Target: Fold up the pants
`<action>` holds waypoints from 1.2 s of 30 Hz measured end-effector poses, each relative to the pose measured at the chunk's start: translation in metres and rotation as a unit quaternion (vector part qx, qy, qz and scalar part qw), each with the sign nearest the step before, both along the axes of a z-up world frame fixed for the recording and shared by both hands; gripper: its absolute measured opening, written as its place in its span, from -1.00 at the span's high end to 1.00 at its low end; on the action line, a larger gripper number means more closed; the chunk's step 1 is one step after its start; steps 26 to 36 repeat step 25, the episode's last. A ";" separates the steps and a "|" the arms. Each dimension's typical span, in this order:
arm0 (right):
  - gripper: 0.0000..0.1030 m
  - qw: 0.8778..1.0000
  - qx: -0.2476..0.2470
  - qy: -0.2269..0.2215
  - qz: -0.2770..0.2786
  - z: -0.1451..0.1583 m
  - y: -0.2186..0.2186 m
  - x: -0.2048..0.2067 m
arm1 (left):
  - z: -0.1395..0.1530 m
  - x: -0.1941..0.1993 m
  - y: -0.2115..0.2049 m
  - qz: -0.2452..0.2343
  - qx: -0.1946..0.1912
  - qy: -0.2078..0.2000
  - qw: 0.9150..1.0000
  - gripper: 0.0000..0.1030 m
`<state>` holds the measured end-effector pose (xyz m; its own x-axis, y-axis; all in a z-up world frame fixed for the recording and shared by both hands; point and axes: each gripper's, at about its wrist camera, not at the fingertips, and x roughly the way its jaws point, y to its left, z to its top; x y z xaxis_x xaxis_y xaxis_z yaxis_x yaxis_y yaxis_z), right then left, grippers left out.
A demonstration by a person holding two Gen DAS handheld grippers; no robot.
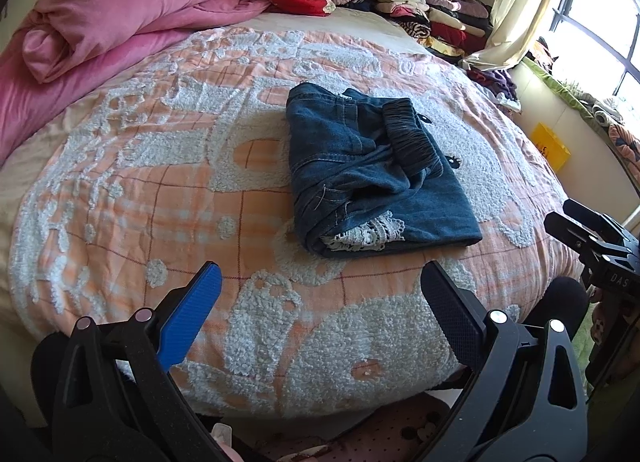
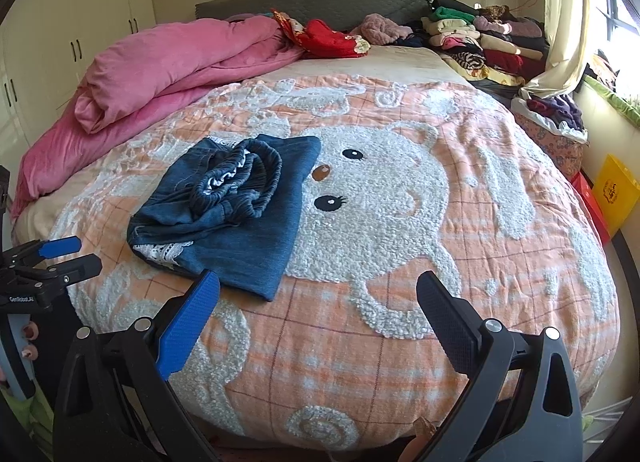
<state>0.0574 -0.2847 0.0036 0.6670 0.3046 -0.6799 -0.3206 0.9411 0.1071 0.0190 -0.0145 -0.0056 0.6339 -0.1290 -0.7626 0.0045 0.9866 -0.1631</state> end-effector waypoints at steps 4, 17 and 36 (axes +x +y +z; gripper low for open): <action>-0.91 1.000 -0.004 0.000 -0.003 0.000 -0.002 0.001 | -0.001 0.001 0.003 0.002 0.001 0.001 1.000 -0.81; -0.91 0.997 -0.016 0.016 -0.070 -0.009 -0.052 0.042 | -0.017 0.043 0.121 0.164 0.015 0.039 0.986 -0.81; -0.91 0.976 -0.052 0.044 -0.206 -0.030 -0.174 0.147 | -0.043 0.138 0.259 0.302 0.051 0.081 0.948 -0.81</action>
